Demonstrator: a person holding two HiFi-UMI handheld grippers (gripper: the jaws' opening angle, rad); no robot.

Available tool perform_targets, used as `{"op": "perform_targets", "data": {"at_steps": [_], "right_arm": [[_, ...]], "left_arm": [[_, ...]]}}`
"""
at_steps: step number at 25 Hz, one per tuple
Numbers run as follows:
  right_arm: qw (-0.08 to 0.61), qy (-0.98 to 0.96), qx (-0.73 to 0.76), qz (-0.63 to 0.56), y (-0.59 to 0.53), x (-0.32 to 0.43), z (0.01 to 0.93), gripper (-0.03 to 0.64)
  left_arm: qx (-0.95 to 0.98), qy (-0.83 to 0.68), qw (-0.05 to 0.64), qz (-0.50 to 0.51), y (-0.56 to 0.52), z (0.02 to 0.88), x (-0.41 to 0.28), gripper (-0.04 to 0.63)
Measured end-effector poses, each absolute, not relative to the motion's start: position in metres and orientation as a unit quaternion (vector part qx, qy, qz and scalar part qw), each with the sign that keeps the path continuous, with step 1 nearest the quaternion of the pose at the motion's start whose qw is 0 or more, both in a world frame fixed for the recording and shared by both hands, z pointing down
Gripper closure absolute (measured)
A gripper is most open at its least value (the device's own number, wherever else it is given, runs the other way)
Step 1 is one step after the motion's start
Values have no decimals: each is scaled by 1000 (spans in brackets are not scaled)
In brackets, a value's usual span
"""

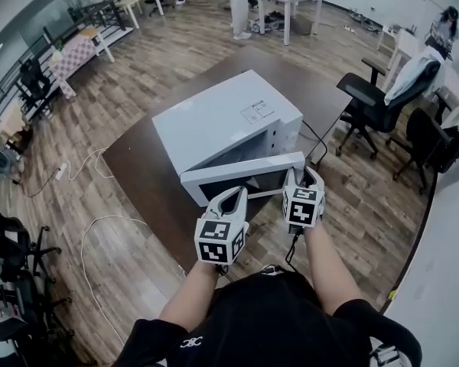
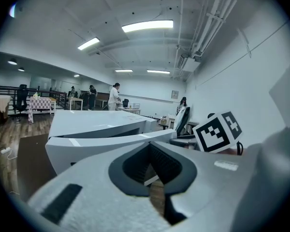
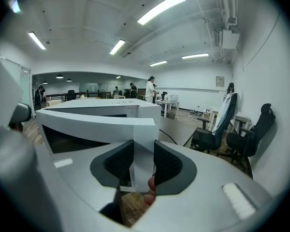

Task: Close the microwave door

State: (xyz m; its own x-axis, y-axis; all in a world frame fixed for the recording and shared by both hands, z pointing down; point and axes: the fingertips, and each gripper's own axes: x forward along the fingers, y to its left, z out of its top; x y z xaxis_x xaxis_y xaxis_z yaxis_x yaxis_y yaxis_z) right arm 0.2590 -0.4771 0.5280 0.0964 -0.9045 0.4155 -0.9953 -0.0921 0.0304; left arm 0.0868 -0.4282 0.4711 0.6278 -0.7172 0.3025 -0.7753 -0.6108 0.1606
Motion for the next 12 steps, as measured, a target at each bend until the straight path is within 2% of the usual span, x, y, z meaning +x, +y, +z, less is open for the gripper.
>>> {"op": "perform_targets", "data": {"at_steps": [12], "right_arm": [[165, -696, 686, 134, -552, 257, 525, 480]], "left_arm": [[864, -474, 144, 91, -457, 470, 87, 588]]}}
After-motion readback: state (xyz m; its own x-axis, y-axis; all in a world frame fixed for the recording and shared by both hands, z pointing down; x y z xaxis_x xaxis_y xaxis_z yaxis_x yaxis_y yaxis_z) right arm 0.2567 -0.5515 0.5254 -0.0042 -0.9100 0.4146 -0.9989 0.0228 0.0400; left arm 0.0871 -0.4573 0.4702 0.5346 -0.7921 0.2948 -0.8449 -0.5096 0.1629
